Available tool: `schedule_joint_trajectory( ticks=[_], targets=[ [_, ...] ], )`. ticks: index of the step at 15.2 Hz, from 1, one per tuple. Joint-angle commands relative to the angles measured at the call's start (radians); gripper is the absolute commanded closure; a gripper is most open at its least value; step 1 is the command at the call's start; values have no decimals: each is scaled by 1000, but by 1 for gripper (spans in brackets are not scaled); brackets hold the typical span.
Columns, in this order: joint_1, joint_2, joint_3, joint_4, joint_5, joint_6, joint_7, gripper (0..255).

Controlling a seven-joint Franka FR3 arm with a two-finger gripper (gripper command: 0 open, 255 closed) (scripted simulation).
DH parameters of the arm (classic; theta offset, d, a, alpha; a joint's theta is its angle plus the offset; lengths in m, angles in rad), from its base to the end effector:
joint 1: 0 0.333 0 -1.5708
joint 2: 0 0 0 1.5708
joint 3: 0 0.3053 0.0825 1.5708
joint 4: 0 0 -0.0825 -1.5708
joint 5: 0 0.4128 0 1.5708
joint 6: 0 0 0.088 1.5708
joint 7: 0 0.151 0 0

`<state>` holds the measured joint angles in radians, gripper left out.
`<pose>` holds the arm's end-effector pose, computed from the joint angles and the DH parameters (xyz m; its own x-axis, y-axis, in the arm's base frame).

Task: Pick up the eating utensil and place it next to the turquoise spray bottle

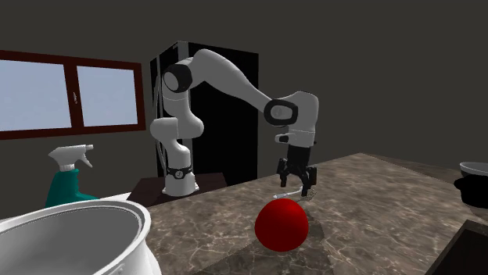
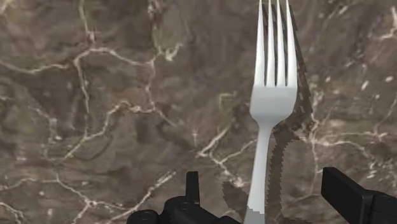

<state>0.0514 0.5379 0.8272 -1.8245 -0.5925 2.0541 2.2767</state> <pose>0.4616 0.4506 0.2419 0.4150 -0.8981 0.1453 -0.9084 -0.4179 0.0120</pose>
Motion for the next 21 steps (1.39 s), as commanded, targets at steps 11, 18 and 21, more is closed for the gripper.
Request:
schedule_joint_trajectory(
  ticks=[11,18,21],
  targets=[
    [0,1,-1,-1,-1,2,1,255],
    [-10,-21,14,9,20,-24,-14,255],
    [-19,-43,28,21,41,-50,-29,255]
  ],
)
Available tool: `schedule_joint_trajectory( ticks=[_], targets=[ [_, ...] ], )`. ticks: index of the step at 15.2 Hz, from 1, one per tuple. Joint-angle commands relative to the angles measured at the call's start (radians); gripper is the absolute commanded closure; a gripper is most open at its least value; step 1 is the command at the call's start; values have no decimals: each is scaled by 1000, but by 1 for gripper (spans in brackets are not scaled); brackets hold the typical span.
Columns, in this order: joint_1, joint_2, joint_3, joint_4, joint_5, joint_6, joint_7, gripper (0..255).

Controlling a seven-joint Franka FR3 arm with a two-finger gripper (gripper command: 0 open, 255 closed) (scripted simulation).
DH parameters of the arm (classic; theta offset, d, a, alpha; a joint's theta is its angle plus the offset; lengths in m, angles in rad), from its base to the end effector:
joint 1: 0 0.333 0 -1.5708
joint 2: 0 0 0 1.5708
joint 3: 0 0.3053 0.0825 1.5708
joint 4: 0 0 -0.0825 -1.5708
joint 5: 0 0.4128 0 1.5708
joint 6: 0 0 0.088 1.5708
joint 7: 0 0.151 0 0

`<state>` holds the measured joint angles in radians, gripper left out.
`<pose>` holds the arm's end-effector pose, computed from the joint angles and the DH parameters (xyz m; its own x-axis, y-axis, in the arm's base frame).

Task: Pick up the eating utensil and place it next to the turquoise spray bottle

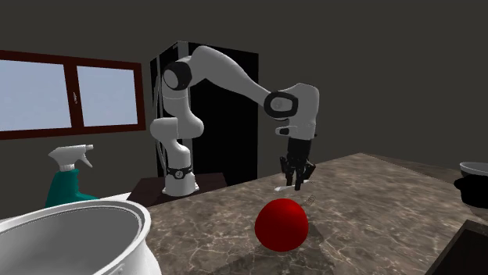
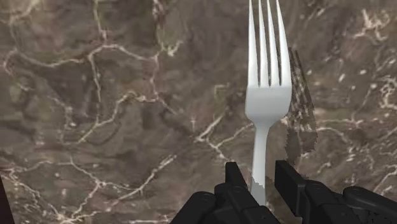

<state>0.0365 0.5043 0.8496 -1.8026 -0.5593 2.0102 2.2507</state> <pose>0.4641 0.4510 0.2688 0.4149 -0.8982 0.1452 -0.9085 -0.4178 0.0116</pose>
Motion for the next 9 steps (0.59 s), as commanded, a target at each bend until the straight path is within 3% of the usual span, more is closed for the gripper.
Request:
schedule_joint_trajectory(
  ticks=[1,9],
  targets=[
    [-7,-16,10,4,14,-16,-8,255],
    [-26,-67,41,49,64,-92,-47,255]
  ],
)
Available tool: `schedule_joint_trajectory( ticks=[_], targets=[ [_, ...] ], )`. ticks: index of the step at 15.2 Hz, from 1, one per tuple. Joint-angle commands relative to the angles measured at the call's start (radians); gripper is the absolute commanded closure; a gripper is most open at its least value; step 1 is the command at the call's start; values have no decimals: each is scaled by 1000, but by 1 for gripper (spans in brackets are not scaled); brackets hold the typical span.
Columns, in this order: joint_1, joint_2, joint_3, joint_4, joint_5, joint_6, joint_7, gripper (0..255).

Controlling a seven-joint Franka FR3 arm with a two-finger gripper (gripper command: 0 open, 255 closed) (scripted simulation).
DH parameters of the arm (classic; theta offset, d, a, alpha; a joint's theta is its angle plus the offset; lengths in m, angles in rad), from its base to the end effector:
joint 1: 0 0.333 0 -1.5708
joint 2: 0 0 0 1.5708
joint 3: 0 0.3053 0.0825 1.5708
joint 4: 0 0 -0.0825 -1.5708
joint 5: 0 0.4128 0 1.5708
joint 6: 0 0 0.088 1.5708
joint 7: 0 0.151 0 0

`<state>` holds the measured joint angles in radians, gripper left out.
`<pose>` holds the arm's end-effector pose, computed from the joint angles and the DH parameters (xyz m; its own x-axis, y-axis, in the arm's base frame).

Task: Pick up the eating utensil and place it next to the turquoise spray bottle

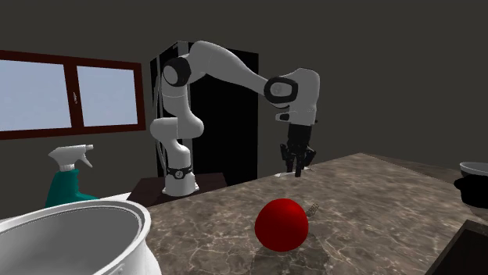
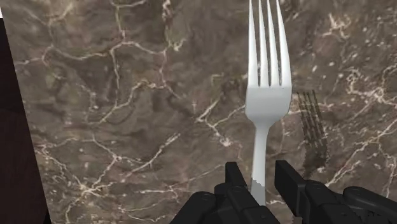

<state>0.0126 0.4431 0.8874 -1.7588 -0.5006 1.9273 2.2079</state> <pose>0.4650 0.4516 0.3182 0.4149 -0.8982 0.1453 -0.9085 -0.4178 0.0113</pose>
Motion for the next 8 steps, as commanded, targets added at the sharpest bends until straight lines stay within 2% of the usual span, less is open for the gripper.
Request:
schedule_joint_trajectory(
  ticks=[1,8],
  targets=[
    [-3,-11,7,12,11,-19,-8,255],
    [-12,-45,26,67,46,-93,-38,255]
  ],
)
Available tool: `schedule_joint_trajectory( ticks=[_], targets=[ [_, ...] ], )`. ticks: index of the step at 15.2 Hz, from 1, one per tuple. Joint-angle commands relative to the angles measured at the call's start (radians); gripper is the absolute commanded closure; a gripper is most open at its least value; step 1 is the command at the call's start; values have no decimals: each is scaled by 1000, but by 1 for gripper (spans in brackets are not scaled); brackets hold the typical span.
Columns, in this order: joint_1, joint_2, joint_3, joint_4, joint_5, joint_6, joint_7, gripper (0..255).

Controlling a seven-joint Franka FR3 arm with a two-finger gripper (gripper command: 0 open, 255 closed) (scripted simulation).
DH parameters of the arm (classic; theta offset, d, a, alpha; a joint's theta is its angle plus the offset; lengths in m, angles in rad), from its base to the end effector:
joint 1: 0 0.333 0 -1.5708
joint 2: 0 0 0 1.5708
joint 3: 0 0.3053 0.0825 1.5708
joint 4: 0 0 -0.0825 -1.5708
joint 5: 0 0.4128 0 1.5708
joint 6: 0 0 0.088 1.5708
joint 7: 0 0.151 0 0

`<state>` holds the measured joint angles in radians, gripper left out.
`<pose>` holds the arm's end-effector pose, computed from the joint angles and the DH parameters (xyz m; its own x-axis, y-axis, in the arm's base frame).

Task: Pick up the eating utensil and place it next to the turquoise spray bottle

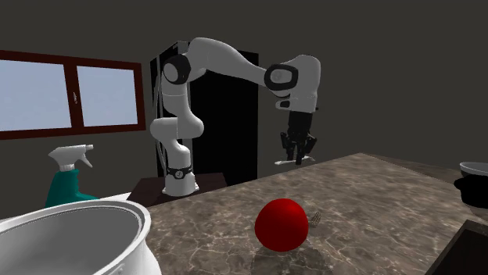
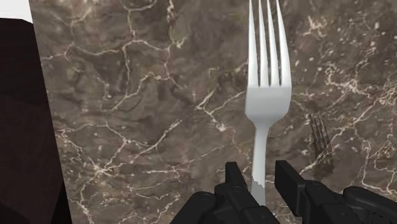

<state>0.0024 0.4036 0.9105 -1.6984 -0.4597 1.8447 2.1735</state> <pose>0.4666 0.4523 0.3622 0.4150 -0.8982 0.1452 -0.9084 -0.4179 0.0115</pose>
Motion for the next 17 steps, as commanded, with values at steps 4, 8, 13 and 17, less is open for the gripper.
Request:
schedule_joint_trajectory(
  ticks=[4,8,13,17],
  targets=[
    [-2,-20,11,44,21,-55,-19,255],
    [0,-31,17,86,34,-101,-32,255],
    [7,-39,23,145,44,-163,-47,255],
    [17,-41,25,199,47,-215,-57,255]
  ],
)
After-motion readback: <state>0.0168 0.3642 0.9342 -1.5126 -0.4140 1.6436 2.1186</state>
